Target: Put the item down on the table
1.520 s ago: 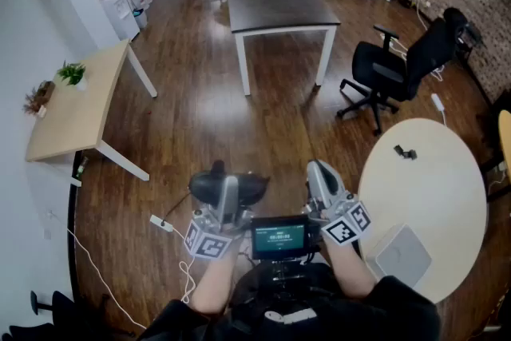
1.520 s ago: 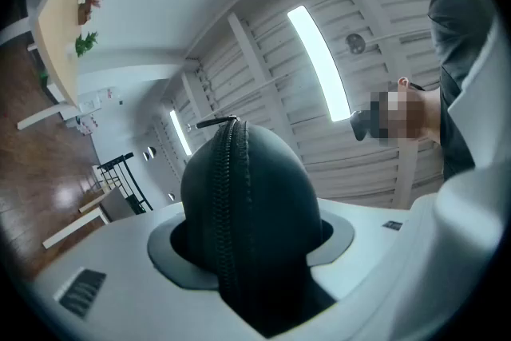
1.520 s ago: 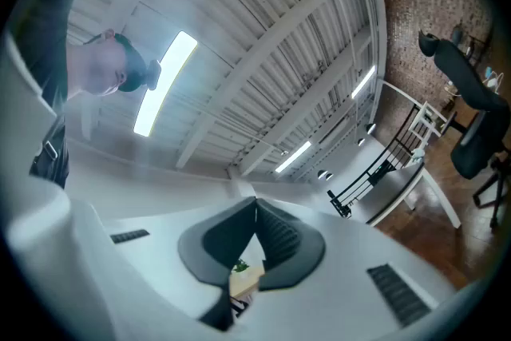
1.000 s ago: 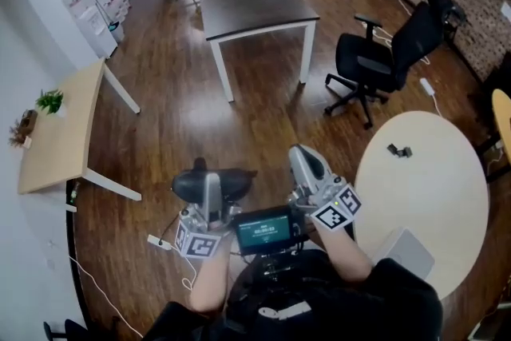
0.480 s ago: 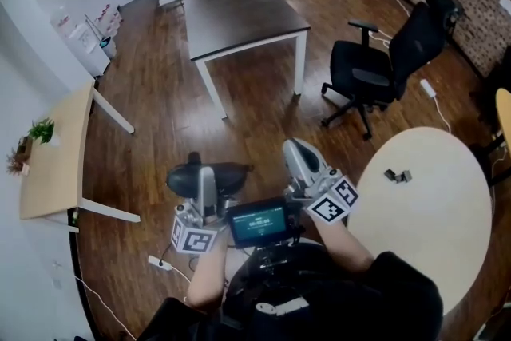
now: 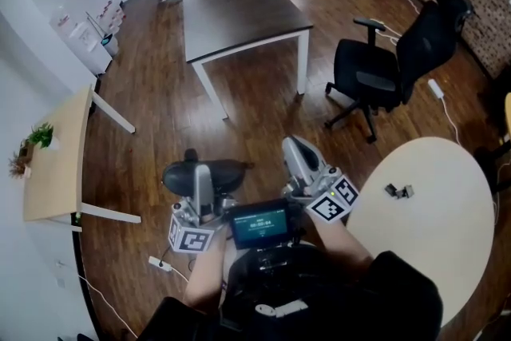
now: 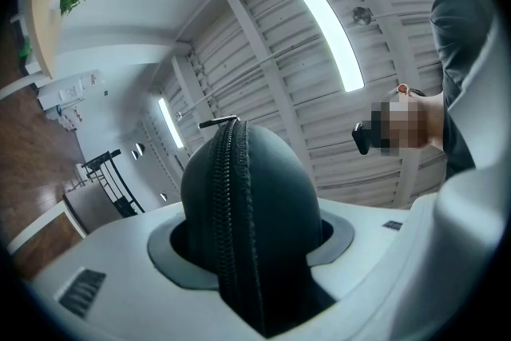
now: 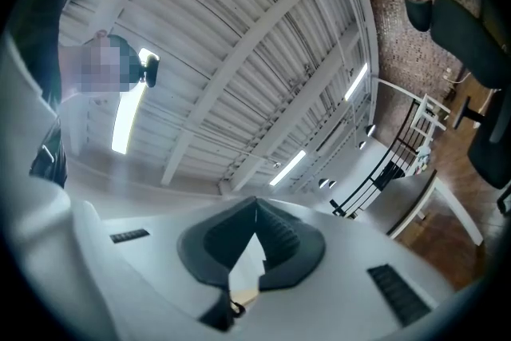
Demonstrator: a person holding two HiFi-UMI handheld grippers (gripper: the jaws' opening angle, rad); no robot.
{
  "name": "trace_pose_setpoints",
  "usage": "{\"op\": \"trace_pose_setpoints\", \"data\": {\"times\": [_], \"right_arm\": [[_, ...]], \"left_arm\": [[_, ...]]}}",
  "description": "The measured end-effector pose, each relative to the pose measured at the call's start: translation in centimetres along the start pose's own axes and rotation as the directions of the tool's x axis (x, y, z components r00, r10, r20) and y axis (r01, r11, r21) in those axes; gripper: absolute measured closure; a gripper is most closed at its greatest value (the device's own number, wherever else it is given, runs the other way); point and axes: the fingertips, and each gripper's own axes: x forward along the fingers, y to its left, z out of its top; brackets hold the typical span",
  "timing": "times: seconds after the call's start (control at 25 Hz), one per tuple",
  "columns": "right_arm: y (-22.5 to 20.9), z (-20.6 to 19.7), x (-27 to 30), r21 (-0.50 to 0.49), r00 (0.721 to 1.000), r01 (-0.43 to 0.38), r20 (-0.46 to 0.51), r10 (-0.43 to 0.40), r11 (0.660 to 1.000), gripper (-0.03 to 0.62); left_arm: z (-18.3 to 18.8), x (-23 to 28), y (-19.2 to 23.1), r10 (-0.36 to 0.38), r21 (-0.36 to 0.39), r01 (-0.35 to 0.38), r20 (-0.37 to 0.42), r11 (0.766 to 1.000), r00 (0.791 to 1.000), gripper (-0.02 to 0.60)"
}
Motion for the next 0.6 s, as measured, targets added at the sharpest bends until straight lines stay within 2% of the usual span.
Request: {"op": "trace_pose_setpoints", "data": {"times": [0.28,0.44,0.6], "right_arm": [[-2.4,0.4,1.4,-0.001,1.000,-0.007,-0.001,0.007,1.000,0.591],[-3.9,0.0,3.3,-0.007,1.000,-0.002,-0.003,0.002,1.000,0.591],[-6.2,-0.7,5.5,-0.010,1.000,0.004,-0.006,-0.004,1.000,0.591]], "left_arm": [[-1.3,2.1,2.0,0.008,0.010,-0.008,-0.001,1.000,1.000,0.324],[-1.8,2.9,4.8,0.018,-0.021,-0.018,-0.002,1.000,1.000,0.324],[-2.0,4.7,7.4,0.015,-0.007,-0.015,-0.004,1.000,1.000,0.324]]}}
